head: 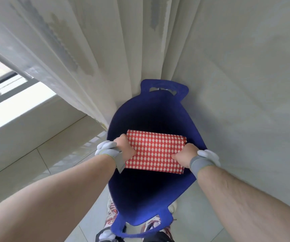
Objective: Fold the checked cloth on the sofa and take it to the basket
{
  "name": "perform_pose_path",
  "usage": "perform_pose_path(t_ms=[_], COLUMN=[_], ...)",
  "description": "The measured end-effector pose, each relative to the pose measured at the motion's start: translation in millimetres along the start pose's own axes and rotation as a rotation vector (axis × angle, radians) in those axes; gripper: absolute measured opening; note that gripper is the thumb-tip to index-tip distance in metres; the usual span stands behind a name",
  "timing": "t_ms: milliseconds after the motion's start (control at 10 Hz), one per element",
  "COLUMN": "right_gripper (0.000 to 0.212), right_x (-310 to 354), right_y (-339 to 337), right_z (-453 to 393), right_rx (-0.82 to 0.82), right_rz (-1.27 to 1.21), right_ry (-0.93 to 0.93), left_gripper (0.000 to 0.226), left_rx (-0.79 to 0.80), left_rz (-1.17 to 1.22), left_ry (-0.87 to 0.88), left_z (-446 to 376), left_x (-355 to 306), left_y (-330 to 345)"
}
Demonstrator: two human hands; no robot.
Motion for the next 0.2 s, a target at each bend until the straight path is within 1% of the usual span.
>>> perform_pose_path(t_ms=[100, 200], right_gripper=[0.024, 0.032], right_x=[0.9, 3.4], right_y=[5.5, -2.5], right_z=[-4.6, 6.7], right_rx=[0.004, -0.050], right_rz=[0.083, 0.142], right_ry=[0.034, 0.068], left_gripper=[0.053, 0.045], left_rx=[-0.071, -0.021], left_rz=[-0.025, 0.034], left_ry=[-0.020, 0.000], left_z=[-4.3, 1.0], left_x=[-0.3, 1.4], left_y=[0.1, 3.0])
Point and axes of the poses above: each hand's wrist, its own z-axis away from the middle knuckle, its own y-axis out of the palm, x = y × z, the point moved 8 cm from there along -z, towards the middle knuckle, and after that the axes turned 12 degrees about z, right-handed, at the moved point
